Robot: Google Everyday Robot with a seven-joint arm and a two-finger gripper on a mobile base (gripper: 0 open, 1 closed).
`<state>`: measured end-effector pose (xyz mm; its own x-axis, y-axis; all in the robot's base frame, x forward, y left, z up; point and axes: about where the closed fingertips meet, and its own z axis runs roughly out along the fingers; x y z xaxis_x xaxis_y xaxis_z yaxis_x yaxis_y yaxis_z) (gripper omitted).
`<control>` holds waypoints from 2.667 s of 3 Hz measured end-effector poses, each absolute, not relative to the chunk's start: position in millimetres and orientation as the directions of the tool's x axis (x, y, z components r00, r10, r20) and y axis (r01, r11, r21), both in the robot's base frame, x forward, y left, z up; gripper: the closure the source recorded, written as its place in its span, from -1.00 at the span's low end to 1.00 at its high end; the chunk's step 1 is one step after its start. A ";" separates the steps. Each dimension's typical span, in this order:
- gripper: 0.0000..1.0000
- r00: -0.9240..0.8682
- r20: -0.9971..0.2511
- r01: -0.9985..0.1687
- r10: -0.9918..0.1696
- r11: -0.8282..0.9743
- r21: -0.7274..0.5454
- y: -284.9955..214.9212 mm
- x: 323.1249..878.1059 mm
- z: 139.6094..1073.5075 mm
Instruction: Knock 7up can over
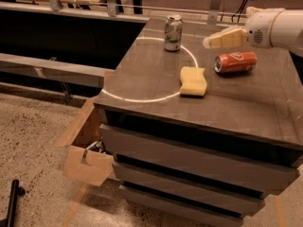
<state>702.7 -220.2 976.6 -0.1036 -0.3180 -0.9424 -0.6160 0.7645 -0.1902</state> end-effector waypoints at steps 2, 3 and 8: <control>-1.00 -0.135 -0.949 -0.593 -0.284 0.791 -0.152 -175.1 767.1 959.4; -1.00 -0.154 -0.960 -0.568 -0.235 0.816 -0.108 -154.2 794.2 944.6; -0.57 -0.146 -0.969 -0.735 -0.199 0.677 -0.028 -90.3 851.3 905.9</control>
Offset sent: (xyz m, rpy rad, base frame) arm 0.0918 0.0634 -0.0201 0.0525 0.0243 -0.0809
